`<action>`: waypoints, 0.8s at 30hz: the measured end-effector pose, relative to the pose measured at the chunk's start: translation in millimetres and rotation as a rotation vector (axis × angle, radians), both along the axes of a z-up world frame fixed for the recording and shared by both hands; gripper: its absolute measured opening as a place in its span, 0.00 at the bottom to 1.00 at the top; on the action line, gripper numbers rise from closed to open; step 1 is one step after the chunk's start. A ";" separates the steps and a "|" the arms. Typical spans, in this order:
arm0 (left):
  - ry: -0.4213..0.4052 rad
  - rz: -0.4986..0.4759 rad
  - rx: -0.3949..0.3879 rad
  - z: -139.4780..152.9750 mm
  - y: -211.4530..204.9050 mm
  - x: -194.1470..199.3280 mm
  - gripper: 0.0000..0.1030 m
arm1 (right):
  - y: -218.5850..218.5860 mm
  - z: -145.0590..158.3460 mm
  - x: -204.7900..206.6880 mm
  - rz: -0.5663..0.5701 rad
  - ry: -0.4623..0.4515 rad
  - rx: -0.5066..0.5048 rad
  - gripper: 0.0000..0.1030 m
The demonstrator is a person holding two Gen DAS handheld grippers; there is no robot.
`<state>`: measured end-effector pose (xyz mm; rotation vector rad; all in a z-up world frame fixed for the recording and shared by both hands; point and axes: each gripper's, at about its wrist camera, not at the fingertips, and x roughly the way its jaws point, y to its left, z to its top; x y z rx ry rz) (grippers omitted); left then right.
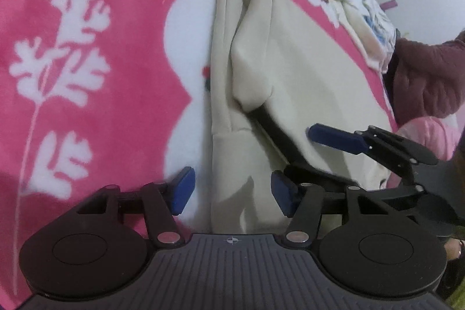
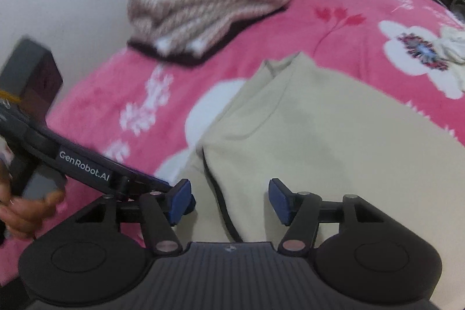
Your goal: Fold clothes
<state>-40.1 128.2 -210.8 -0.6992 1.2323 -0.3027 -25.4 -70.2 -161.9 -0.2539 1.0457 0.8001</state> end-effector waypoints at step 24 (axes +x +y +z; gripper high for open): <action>0.093 0.093 -0.401 -0.2 5.9 35.5 0.58 | 41.2 -12.5 -34.6 0.063 -0.116 -0.064 0.93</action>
